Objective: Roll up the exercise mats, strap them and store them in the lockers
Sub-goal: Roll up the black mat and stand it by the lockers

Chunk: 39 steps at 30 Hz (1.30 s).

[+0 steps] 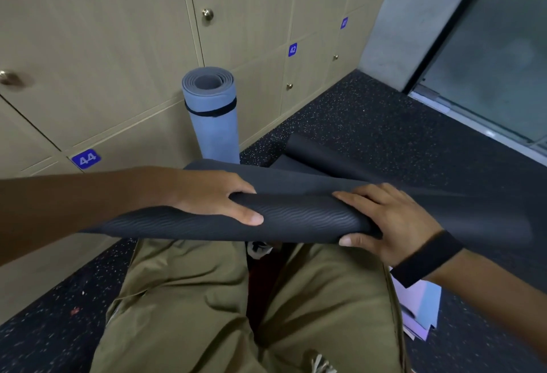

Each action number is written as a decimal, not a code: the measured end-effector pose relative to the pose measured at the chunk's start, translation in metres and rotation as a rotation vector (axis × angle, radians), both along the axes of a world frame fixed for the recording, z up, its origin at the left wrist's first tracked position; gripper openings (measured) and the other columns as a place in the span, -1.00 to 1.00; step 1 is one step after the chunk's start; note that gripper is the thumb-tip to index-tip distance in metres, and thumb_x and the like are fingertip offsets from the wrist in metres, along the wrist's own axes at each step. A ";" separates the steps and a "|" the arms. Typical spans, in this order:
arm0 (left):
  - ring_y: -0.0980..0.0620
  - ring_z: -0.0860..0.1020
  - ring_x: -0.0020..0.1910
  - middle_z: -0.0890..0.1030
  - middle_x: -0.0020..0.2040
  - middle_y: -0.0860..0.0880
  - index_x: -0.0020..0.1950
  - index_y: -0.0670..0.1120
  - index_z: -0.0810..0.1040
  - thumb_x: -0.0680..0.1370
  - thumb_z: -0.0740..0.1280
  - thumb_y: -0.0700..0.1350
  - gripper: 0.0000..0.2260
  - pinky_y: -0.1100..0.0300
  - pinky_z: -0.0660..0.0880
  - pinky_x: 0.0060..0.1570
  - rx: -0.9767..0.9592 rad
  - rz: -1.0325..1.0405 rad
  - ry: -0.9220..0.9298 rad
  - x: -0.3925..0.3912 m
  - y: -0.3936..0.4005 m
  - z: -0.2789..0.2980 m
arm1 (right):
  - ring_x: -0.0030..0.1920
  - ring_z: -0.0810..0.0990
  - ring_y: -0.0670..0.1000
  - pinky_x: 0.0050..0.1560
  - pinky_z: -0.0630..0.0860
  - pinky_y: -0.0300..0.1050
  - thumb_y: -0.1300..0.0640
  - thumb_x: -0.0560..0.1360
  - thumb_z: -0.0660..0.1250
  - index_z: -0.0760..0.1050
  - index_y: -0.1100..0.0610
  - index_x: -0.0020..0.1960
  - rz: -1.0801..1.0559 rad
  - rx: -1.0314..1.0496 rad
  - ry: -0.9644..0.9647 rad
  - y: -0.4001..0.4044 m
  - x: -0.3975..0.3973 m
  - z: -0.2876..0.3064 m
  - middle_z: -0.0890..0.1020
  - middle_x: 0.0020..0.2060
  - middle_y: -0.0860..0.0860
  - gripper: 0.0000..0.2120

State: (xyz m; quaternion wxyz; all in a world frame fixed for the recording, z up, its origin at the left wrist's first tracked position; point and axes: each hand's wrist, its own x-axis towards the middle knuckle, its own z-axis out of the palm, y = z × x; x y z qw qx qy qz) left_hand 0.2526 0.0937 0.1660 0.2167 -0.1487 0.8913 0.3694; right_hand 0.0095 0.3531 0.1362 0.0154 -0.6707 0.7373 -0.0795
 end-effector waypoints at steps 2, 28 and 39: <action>0.22 0.52 0.20 0.55 0.20 0.18 0.33 0.11 0.55 0.51 0.24 0.46 -0.44 0.08 0.42 0.34 -0.146 -0.030 -0.004 -0.001 0.003 -0.002 | 0.13 0.54 0.12 0.13 0.54 0.20 -0.53 0.51 0.05 0.42 -0.06 0.48 0.008 0.019 -0.060 -0.004 -0.005 -0.005 0.58 0.20 -0.02 -0.24; 0.21 0.53 0.09 0.54 0.16 0.18 0.30 0.16 0.46 0.58 0.23 0.37 -0.59 0.17 0.44 0.18 -0.215 0.049 0.186 -0.052 0.000 -0.013 | 0.13 0.57 0.09 0.15 0.45 0.09 -0.49 0.55 -0.08 0.45 -0.05 0.46 -0.075 -0.037 0.037 -0.042 -0.030 -0.006 0.61 0.19 -0.05 -0.26; -0.04 0.60 -0.07 0.61 0.08 -0.01 0.42 -0.08 0.48 0.48 0.09 0.54 -0.18 0.02 0.56 -0.15 -0.883 0.014 0.560 -0.056 0.014 -0.045 | 0.15 0.57 -0.02 0.11 0.46 -0.03 -0.66 0.30 -0.41 0.37 -0.24 0.37 -0.090 0.233 -0.132 -0.084 -0.056 0.007 0.59 0.17 -0.16 -0.05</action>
